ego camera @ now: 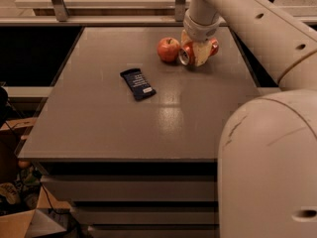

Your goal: Move coke can near apple

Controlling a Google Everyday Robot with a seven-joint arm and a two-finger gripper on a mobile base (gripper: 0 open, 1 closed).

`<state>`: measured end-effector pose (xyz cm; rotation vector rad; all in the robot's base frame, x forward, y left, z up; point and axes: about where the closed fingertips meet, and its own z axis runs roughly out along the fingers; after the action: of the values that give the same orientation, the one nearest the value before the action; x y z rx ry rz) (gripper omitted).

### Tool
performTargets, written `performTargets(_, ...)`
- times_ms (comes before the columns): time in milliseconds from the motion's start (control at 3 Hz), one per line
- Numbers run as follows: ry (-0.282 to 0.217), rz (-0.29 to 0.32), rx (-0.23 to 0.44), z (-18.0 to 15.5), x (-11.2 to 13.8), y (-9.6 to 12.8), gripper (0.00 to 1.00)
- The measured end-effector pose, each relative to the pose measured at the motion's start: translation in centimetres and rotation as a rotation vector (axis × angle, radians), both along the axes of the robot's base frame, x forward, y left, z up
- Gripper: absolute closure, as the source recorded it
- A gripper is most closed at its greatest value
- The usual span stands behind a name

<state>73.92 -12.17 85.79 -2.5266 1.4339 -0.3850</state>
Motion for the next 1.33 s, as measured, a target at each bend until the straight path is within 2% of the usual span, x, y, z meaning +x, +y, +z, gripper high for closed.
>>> performTargets(333, -0.007, -0.015, 0.008, 0.2, 0.5, -0.4, 0.13)
performTargets(667, -0.011, -0.02, 0.012, 0.5, 0.7, -0.7, 0.0)
performTargets(1333, -0.02, -0.012, 0.017, 1.6, 1.0, -1.1, 0.0)
